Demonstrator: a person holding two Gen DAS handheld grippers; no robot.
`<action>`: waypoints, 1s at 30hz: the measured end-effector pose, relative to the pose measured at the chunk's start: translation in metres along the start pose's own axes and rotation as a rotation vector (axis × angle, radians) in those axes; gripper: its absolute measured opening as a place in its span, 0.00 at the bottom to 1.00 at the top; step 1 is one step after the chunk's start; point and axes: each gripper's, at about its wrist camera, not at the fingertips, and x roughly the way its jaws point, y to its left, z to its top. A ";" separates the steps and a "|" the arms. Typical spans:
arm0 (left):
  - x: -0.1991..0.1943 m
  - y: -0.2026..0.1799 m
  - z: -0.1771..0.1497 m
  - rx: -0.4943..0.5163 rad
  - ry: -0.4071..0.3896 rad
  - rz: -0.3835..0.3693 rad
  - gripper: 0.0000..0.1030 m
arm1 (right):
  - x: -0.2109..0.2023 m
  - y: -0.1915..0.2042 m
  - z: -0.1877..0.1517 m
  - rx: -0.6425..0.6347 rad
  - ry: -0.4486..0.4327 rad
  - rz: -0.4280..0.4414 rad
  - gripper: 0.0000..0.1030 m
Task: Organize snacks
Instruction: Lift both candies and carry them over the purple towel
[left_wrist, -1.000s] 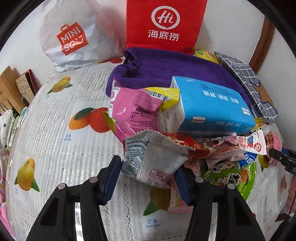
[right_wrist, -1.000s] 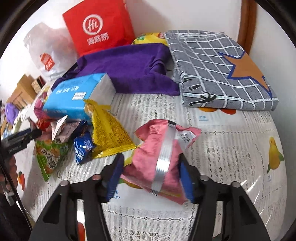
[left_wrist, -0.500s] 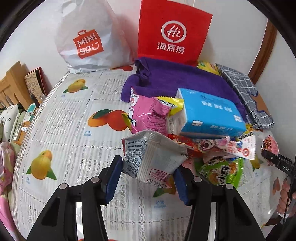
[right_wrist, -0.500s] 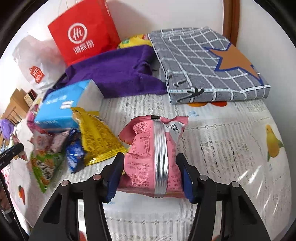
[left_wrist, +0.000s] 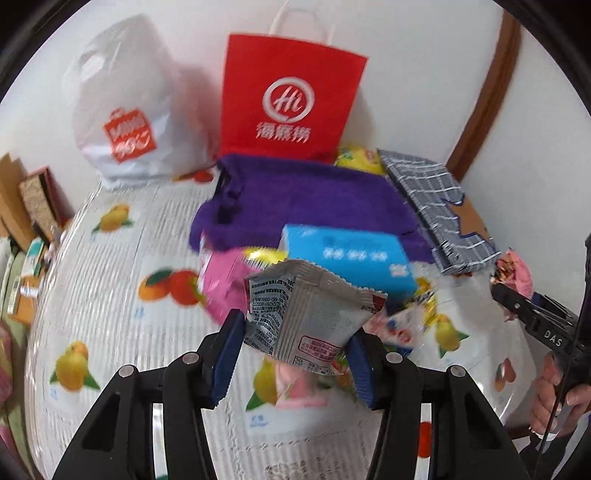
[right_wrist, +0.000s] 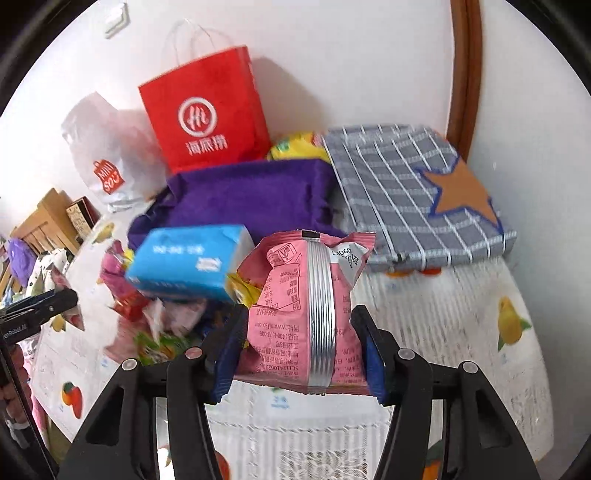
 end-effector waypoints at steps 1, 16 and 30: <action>-0.002 -0.003 0.005 0.010 -0.008 -0.004 0.49 | -0.001 0.003 0.004 -0.002 -0.007 -0.001 0.55; 0.003 -0.005 0.087 0.080 -0.081 -0.009 0.49 | 0.016 0.055 0.097 -0.060 -0.073 0.018 0.55; 0.063 0.003 0.143 0.059 -0.049 -0.039 0.49 | 0.077 0.062 0.152 -0.074 -0.046 0.067 0.31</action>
